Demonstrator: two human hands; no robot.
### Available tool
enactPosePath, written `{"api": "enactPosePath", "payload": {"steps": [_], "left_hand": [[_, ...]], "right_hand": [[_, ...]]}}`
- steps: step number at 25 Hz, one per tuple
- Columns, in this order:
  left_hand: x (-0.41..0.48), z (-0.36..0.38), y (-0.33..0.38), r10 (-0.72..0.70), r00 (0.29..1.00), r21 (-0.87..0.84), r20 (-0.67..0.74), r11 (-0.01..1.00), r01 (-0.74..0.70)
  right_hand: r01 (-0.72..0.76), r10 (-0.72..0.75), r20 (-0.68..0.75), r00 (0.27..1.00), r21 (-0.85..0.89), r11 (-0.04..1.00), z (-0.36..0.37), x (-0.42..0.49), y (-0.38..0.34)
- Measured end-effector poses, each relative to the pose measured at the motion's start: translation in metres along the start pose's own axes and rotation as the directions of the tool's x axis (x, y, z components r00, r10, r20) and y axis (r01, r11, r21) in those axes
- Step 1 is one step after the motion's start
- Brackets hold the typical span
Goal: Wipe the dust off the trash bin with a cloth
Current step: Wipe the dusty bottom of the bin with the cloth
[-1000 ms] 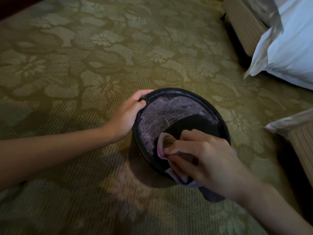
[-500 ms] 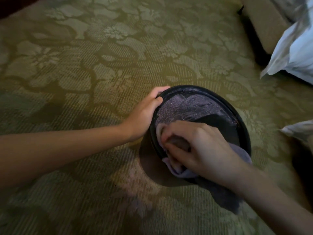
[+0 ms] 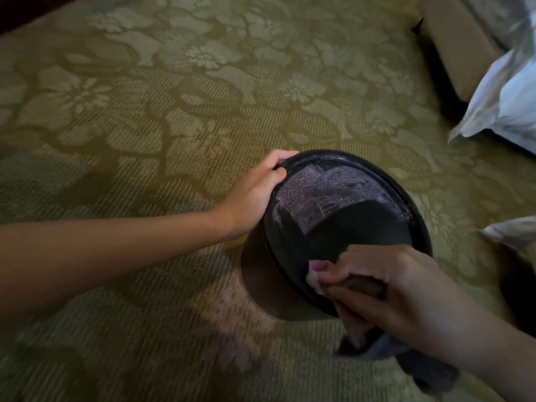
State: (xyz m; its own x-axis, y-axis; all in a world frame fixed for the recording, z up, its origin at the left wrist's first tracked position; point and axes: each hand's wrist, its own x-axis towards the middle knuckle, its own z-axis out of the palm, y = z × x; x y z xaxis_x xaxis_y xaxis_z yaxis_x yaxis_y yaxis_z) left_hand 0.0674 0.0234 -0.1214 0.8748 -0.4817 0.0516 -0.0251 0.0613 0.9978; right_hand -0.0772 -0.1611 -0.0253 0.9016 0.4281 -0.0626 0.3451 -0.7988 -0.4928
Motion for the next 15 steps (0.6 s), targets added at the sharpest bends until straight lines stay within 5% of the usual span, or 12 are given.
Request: {"api": "enactPosePath", "payload": {"steps": [11,15], "left_hand": [[0.0,0.004,-0.004,0.032,0.996,-0.006,-0.085,0.999,-0.033],[-0.004,0.003,0.0,0.046,0.998,-0.007,-0.045,0.999,-0.046]], "right_hand": [[-0.175,0.119,-0.336,0.934,-0.141,0.974,0.028,0.08,-0.02],[-0.139,0.142,-0.131,0.981,0.03,0.99,0.017,0.055,-0.017]]}}
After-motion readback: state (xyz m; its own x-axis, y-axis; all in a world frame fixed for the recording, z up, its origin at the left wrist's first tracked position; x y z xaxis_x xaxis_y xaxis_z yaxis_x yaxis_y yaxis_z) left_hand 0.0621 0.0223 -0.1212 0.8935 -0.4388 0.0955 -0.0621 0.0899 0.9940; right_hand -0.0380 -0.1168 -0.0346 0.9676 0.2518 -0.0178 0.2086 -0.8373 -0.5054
